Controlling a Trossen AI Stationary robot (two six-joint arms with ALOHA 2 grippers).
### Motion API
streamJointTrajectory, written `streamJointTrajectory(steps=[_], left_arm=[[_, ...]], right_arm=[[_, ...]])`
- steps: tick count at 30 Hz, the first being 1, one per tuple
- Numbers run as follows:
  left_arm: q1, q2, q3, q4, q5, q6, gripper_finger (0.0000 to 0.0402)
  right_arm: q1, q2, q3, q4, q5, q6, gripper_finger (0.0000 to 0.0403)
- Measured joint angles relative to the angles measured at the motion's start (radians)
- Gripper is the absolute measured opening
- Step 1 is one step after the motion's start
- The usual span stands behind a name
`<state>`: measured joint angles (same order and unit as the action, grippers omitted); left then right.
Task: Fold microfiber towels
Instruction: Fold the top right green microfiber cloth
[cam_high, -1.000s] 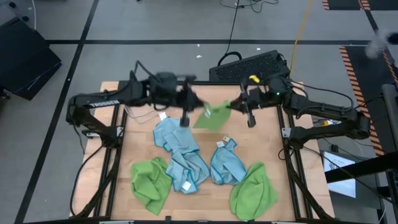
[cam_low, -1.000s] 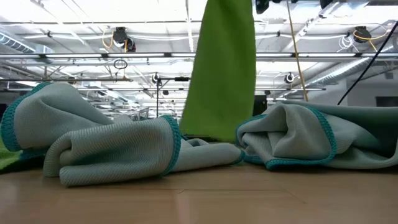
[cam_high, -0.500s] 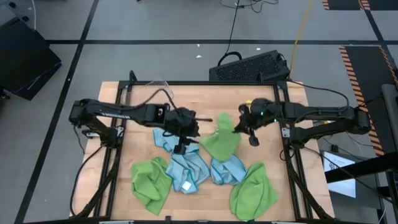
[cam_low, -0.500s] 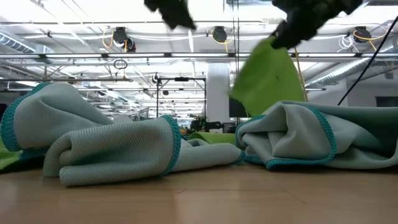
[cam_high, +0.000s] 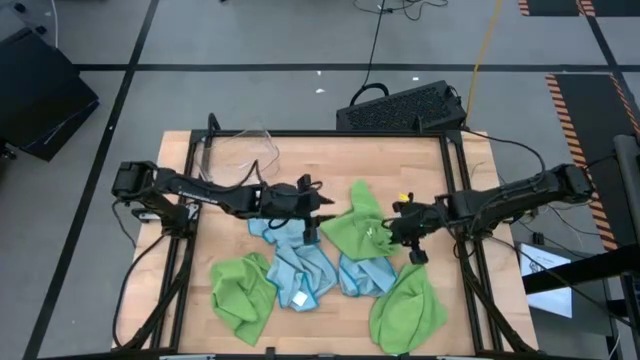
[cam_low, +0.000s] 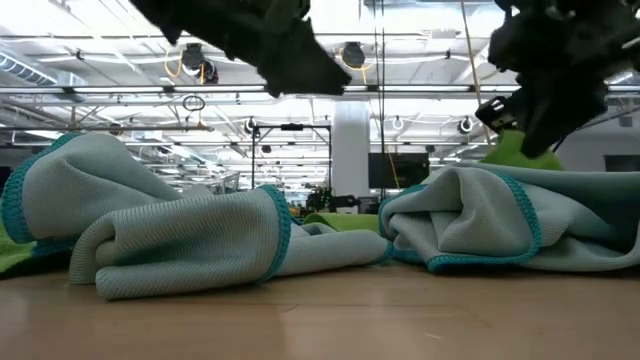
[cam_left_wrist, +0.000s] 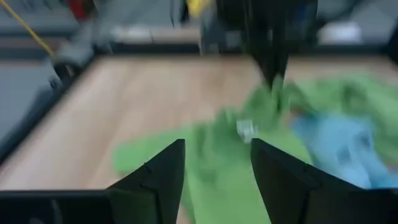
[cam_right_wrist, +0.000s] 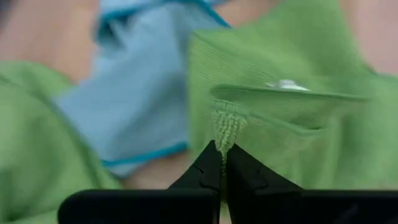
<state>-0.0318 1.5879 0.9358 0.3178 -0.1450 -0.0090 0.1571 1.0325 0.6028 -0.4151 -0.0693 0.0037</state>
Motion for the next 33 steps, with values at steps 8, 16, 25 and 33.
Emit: streamJointTrajectory(steps=[8, 16, 25, 33], left_arm=[[0.017, 0.132, -0.025, 0.252, -0.005, -0.014, 0.0186], [0.071, 0.265, 0.052, 0.254, 0.105, -0.046, 0.0187], [0.09, 0.429, 0.268, 0.102, 0.276, -0.059, 0.0256], [0.089, 0.507, 0.401, -0.062, 0.261, -0.032, 0.0306]], right_arm=[[0.034, 0.0, 0.0, 0.011, 0.25, -0.089, 0.0], [0.103, 0.0, 0.0, 0.034, 0.222, -0.208, 0.0], [0.167, 0.0, 0.0, 0.006, 0.223, -0.145, 0.0], [0.201, 0.0, 0.001, -0.021, 0.225, -0.12, 0.0]])
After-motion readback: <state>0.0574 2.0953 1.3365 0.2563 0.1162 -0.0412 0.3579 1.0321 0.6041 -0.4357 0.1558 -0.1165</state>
